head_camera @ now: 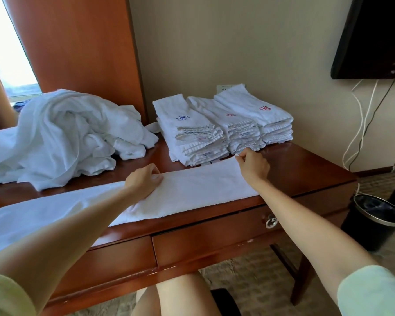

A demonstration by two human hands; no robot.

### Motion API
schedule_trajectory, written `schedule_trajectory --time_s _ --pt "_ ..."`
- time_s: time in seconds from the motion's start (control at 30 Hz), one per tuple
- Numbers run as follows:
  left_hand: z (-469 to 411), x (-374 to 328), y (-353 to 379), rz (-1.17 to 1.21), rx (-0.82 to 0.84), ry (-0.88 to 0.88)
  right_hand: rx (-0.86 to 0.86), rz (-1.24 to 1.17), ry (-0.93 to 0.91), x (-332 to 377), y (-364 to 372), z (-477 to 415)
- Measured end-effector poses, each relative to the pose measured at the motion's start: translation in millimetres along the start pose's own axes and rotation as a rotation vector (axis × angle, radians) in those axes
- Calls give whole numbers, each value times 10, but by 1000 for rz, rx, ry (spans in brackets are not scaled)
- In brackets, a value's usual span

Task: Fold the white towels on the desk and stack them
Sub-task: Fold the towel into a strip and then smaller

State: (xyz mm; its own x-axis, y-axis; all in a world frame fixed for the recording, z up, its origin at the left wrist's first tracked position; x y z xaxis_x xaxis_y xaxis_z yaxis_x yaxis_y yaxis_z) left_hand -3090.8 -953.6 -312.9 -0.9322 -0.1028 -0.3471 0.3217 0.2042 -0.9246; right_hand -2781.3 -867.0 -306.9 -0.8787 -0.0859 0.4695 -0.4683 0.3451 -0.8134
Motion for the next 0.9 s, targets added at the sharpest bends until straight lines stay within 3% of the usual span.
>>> schedule_trajectory --time_s 0.07,0.23,0.37,0.43,0.5,0.7,0.83,0.9 --pt "4 -5 3 -16 -3 -3 -62 -5 -7 1 2 20" --pt "17 0 0 -32 -16 -7 126 132 31 32 95 -35" --pt "3 6 15 -35 -22 -14 126 251 -182 385 55 74" --pt "-3 5 17 -45 -18 -18 287 161 -358 612 220 260" --pt "-7 11 23 -51 -19 -15 482 132 -416 732 432 462" --pt "146 229 -138 -159 48 -44 626 204 -406 617 500 456" --pt "560 785 -389 -189 -71 -49 660 234 -390 532 424 386" --pt "772 1070 -516 -86 -82 -68 671 261 -335 577 412 393"
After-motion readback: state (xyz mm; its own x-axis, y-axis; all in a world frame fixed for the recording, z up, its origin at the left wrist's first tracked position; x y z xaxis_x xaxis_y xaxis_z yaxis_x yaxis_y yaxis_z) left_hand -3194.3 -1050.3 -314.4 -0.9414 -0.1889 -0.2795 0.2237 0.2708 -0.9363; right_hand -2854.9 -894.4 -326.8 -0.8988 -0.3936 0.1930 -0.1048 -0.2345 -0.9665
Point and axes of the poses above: each hand's wrist, its own z-axis away from the middle knuckle, its own y-axis out of the palm, x = y × z, the point moved 4 cm from there along -z, towards the middle knuckle, and after that the axes turned 5 degrees about x, right-handed, at the moved point
